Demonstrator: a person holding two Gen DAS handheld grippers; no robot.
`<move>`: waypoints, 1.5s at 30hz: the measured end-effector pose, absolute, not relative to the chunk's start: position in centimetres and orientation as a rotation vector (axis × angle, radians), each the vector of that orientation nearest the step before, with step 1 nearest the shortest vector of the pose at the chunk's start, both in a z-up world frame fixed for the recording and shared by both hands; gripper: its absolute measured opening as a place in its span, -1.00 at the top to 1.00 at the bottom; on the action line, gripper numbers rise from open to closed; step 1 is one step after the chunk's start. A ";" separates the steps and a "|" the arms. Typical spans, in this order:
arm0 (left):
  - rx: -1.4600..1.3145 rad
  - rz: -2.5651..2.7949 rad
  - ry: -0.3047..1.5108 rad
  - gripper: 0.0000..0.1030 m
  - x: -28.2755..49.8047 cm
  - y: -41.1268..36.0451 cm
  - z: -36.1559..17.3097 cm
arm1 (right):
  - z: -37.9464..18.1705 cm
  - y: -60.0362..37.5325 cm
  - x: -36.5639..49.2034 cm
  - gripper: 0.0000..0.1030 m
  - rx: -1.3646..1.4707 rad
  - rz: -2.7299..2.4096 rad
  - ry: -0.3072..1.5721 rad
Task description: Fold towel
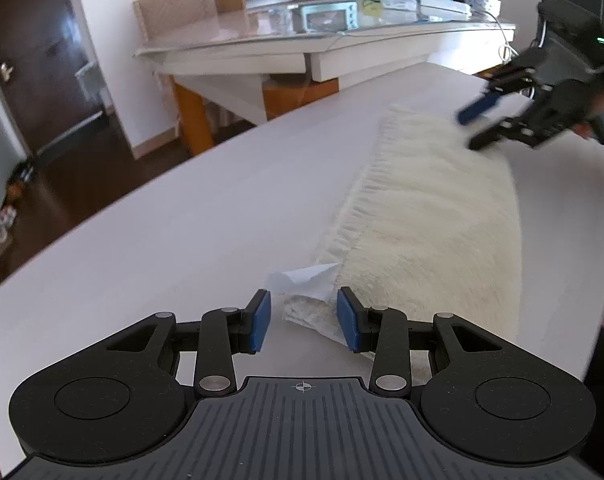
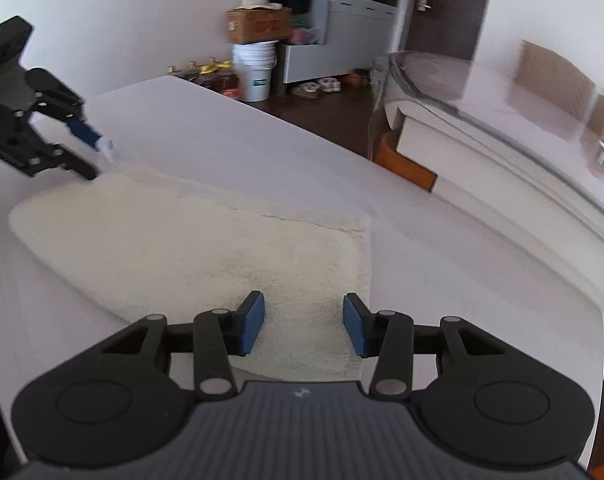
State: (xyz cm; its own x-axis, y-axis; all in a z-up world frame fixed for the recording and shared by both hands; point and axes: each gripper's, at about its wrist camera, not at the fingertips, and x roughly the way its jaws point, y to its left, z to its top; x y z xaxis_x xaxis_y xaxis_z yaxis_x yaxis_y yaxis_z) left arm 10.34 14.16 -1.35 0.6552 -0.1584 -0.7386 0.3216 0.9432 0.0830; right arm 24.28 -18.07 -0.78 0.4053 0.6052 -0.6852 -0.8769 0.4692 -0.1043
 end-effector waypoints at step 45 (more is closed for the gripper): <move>0.338 -0.369 0.717 -0.39 0.3 12.8 0.2 | -2.4 -12.1 -2.3 0.80 -0.937 1.137 0.328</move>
State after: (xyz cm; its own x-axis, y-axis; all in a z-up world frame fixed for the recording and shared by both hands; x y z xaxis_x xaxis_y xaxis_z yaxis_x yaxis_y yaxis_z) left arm 0.30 12.85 0.19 0.6952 -0.2103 -0.6874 0.4375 0.8825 0.1726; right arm -2.35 -12.11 -2.36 0.4234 0.6254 -0.6555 -0.8783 0.1058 -0.4663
